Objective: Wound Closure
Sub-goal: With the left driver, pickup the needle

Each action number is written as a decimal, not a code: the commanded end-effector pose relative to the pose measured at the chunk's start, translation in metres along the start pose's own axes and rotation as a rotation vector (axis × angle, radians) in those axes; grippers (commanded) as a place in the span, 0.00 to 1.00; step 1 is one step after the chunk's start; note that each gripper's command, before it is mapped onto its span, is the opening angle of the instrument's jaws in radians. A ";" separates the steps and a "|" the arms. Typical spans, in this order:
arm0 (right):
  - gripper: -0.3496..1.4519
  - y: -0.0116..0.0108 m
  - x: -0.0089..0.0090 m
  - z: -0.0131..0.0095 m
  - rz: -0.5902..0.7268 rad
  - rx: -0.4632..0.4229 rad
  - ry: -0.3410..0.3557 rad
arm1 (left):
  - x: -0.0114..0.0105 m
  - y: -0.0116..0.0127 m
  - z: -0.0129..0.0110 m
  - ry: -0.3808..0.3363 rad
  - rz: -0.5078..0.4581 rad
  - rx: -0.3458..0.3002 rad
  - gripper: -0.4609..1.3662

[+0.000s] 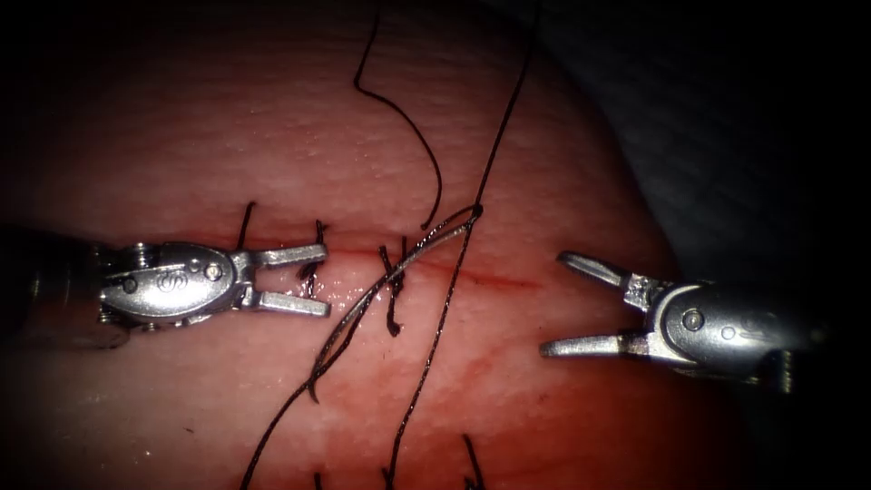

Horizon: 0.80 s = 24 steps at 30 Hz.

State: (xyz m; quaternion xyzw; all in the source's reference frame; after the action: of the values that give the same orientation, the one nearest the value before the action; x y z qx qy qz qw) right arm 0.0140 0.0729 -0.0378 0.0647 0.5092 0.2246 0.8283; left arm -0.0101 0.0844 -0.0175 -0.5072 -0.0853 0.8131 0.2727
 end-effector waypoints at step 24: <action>0.70 0.0002 -0.0001 0.0001 -0.012 -0.014 -0.015 | 0.0004 0.0011 0.0018 -0.091 -0.145 -0.002 0.59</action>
State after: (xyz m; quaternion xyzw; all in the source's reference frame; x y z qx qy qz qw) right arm 0.0140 0.0730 -0.0377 0.0574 0.5015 0.2228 0.8340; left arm -0.0122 0.0839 -0.0174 -0.4626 -0.1344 0.8131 0.3269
